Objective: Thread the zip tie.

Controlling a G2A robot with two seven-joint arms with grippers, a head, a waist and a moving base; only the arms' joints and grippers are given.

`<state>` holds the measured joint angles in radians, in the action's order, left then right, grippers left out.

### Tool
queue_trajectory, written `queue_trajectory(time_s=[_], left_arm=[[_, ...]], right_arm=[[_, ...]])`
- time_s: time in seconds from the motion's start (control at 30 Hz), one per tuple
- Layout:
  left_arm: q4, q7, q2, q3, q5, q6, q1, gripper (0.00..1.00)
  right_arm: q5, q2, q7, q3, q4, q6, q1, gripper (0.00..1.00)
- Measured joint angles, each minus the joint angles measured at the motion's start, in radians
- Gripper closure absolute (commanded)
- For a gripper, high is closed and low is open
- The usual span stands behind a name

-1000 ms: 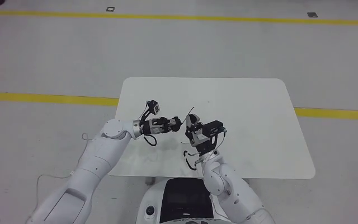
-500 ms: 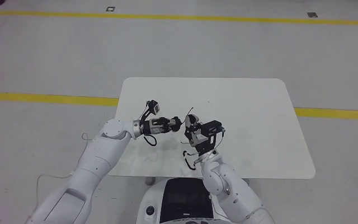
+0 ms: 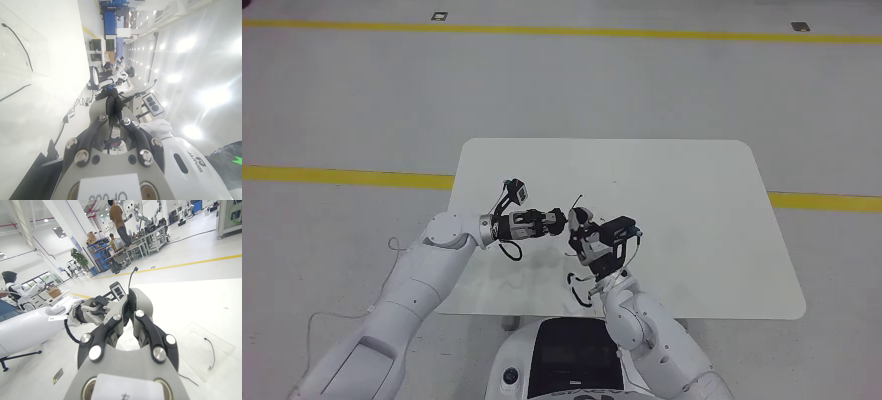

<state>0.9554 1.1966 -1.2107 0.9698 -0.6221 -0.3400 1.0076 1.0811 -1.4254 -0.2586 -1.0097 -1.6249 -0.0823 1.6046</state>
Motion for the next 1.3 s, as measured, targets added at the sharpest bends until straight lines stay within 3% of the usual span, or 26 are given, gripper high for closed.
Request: queue_trajectory(time_s=[0.4,0.93,1.3], left_arm=[[0.0,0.0,0.0,0.0,0.0,0.0,0.0,1.0],[0.0,0.0,0.0,0.0,0.0,0.0,0.0,1.0],[0.0,0.0,0.0,0.0,0.0,0.0,0.0,1.0]], right_arm=[[0.002,0.004,0.006,0.0,-0.013,-0.011,0.007,1.0],[0.015,0.004,0.004,-0.01,-0.004,0.055,0.001,1.0],[0.02,0.006,0.032,-0.003,-0.001,0.039,0.001,1.0]])
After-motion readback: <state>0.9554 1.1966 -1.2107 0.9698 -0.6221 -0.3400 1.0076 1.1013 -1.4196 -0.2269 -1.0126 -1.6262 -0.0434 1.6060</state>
